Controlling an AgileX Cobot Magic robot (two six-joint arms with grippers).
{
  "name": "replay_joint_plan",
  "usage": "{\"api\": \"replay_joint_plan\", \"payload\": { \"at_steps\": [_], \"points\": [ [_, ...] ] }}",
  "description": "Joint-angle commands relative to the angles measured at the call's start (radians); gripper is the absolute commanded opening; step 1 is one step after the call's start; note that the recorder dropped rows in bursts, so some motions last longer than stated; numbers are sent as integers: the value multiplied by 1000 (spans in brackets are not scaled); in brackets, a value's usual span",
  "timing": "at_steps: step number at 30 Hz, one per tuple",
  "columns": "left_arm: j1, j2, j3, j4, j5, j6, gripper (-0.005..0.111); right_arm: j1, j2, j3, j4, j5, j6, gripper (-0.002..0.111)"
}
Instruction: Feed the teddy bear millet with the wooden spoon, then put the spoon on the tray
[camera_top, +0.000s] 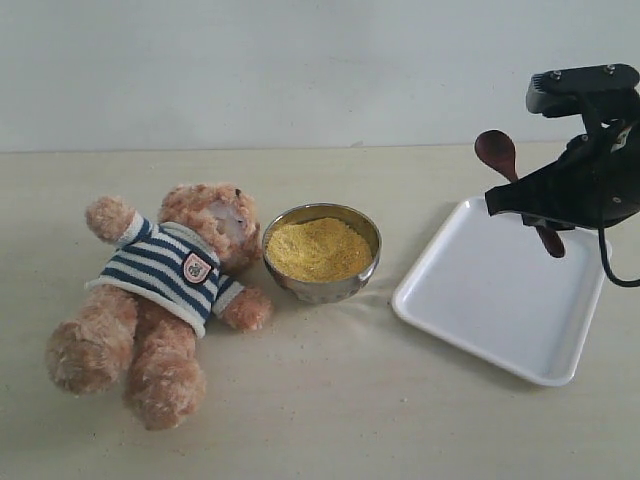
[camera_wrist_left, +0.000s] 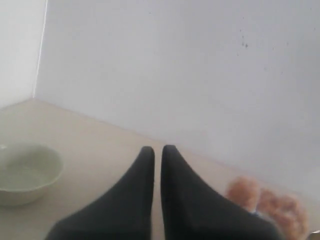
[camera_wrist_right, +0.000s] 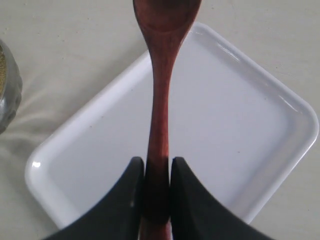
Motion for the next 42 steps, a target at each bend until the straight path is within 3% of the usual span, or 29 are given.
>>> {"api": "replay_joint_plan", "payload": {
  "at_steps": [1, 4, 14, 21, 27, 42],
  "points": [
    [-9, -3, 0, -83, 109, -349, 5, -5, 1, 2, 3, 9, -11, 0],
    [-9, -3, 0, -83, 197, -502, 5, -5, 1, 2, 3, 11, -11, 0],
    [-9, -3, 0, -70, 219, -466, 5, -5, 149, -71, 7, 48, -11, 0],
    [-9, -3, 0, 258, 77, -425, 5, -5, 184, -76, 4, 80, -18, 0],
    [-9, -3, 0, 516, 233, -364, 5, -5, 224, -76, 4, 108, -18, 0],
    [-9, -3, 0, 520, 233, -356, 5, -5, 234, -76, 6, 42, -18, 0]
  ]
}}
